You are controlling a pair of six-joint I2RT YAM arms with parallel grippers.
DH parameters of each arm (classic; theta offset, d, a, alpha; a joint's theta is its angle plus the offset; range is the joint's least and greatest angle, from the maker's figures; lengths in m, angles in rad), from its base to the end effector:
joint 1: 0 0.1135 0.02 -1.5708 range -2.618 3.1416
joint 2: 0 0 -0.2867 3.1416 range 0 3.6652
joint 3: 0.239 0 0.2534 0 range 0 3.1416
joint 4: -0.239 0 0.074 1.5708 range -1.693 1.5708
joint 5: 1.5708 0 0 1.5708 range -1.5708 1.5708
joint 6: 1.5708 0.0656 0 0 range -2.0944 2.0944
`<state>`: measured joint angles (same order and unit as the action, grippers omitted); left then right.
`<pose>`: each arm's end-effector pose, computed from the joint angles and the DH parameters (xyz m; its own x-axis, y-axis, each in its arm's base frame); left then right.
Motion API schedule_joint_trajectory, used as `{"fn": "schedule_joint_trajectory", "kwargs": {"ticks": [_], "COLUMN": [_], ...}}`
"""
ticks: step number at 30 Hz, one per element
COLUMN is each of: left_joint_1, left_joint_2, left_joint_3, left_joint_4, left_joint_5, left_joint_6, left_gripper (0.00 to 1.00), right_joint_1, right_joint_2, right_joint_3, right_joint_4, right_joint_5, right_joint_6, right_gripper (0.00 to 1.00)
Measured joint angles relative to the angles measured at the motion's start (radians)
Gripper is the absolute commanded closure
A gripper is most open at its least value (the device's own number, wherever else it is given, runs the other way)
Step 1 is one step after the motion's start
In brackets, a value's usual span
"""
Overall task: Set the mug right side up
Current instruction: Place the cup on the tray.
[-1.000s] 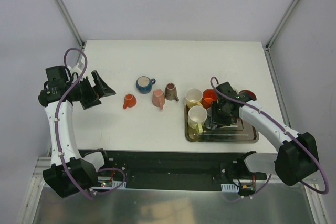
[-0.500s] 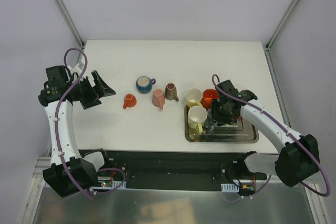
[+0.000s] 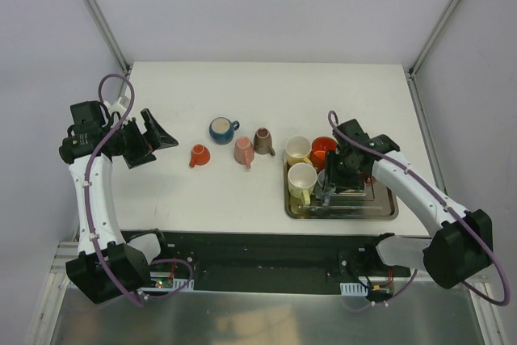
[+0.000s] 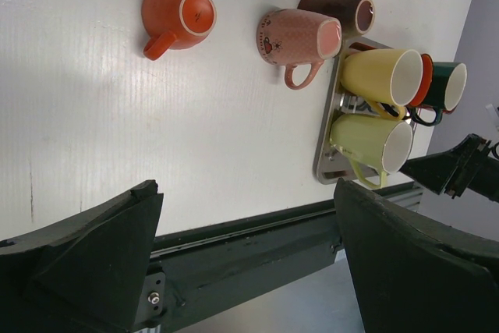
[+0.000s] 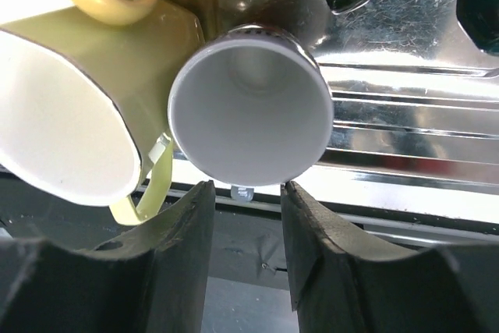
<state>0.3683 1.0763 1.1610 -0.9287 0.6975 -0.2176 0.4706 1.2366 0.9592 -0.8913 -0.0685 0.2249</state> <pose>0.2081 0.0351 0.3536 -0.7071 -0.4502 -0.5452 -0.0312 0.7901 -0.6121 0.2063 0.1100 0.2463 -0.9058 -0.2111 -0.3674 -0.2813 0.9480 0.1487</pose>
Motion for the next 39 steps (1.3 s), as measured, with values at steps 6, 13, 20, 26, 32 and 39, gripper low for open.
{"fn": "schedule_joint_trajectory", "kwargs": {"ticks": [6,13,20,26,32,39], "left_joint_1": [0.000,0.000,0.000,-0.067,-0.278,-0.554], "left_joint_2": [0.000,0.000,-0.002,-0.010,-0.035,-0.055], "left_joint_3": [0.000,0.000,0.000,-0.004,-0.039,-0.085], "left_joint_4": [0.000,0.000,0.001,0.008,0.004,0.011], "left_joint_5": [0.000,0.008,0.036,0.053,0.062,0.089], "left_joint_6": [0.000,-0.003,-0.003,0.011,0.079,0.276], "left_gripper": [0.04,0.04,0.05,0.05,0.07,0.12], "right_joint_1": [-0.009,-0.177,-0.500,-0.686,-0.880,-1.051], "right_joint_2": [-0.017,-0.080,-0.084,-0.081,-0.017,0.127], "right_joint_3": [0.082,0.137,0.137,0.137,0.136,0.127], "right_joint_4": [-0.071,-0.126,-0.128,-0.084,-0.011,0.048], "right_joint_5": [-0.001,-0.026,-0.053,-0.075,-0.126,-0.252], "right_joint_6": [-0.078,-0.190,-0.289,-0.365,-0.530,-0.768], "right_gripper": [0.50,0.50,0.50,0.50,0.49,0.50]}}
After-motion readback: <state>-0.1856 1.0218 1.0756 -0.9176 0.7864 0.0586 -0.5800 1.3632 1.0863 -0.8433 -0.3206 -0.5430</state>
